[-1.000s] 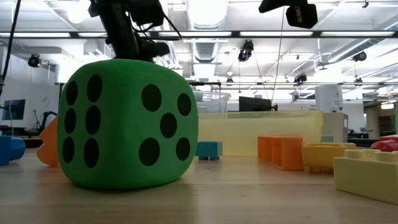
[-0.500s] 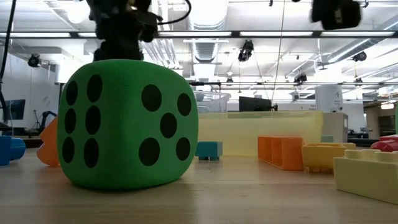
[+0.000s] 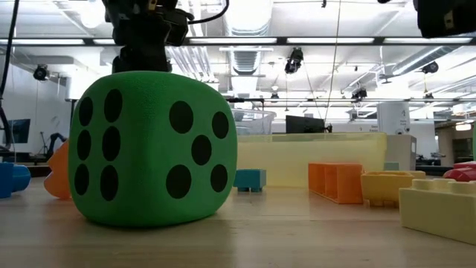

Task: Pick & Place Toys
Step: Put the yellow game piece into the yellow bin

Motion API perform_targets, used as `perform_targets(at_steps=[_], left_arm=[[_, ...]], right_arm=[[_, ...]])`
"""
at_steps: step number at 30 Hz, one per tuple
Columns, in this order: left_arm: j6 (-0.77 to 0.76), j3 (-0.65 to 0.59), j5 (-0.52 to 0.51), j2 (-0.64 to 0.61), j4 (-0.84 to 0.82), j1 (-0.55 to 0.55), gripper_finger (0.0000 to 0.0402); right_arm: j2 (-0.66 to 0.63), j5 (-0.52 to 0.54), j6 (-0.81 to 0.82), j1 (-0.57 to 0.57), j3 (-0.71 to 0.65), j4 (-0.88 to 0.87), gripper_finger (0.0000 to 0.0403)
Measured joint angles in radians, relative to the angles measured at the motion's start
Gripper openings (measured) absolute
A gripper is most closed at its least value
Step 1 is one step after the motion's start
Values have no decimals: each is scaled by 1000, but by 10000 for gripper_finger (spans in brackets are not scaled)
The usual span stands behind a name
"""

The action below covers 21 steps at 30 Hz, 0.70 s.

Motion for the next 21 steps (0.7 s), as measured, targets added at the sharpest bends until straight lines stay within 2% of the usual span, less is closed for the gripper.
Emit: perform_targets(at_steps=[4, 9, 15, 21], left_arm=[[4, 0, 0, -1, 0, 0, 121], [4, 0, 3, -1, -1, 0, 121], [4, 0, 23, -1, -4, -2, 121], [4, 0, 24, -1, -4, -2, 121]], right_arm=[[1, -14, 40, 11, -66, 224, 23], [17, -14, -22, 9, -149, 482, 97], [74, -14, -132, 8, -163, 471, 174], [185, -19, -374, 9, -129, 430, 188]])
